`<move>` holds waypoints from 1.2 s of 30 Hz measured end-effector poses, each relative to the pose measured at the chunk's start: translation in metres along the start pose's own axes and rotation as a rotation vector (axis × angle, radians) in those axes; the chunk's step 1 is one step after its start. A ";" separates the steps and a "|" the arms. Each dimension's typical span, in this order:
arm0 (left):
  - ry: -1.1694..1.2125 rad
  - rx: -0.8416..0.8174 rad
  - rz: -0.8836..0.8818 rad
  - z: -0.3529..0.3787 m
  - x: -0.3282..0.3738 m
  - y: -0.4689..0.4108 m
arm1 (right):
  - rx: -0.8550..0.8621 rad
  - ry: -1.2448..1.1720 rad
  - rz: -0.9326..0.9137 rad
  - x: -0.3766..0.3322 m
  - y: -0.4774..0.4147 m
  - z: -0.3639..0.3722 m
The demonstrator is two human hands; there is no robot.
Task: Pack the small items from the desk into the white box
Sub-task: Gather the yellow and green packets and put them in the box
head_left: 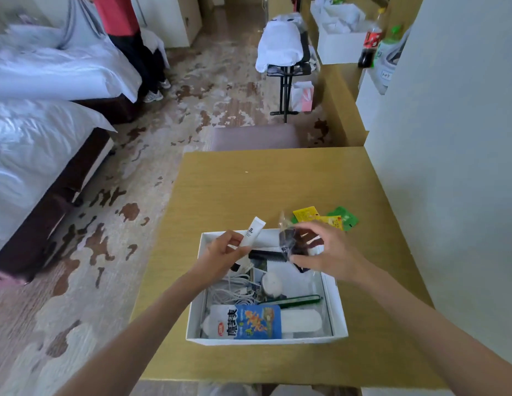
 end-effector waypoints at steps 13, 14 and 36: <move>-0.200 -0.089 0.064 -0.020 -0.028 0.015 | -0.509 0.917 0.008 0.034 -0.011 0.067; -0.208 -0.101 0.083 -0.022 -0.027 0.014 | -0.510 0.957 0.017 0.035 -0.012 0.070; -0.582 -0.297 0.442 0.026 -0.022 -0.023 | -0.131 0.225 0.277 -0.001 0.025 0.055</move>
Point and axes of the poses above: each hand's wrist, its own y-axis away from the middle knuckle, its own z-axis out of the palm, x = y × z, the point moved 3 cm from there along -y, towards the middle knuckle, and after that the axes turned 12 degrees about -z, right-handed, at the moved point
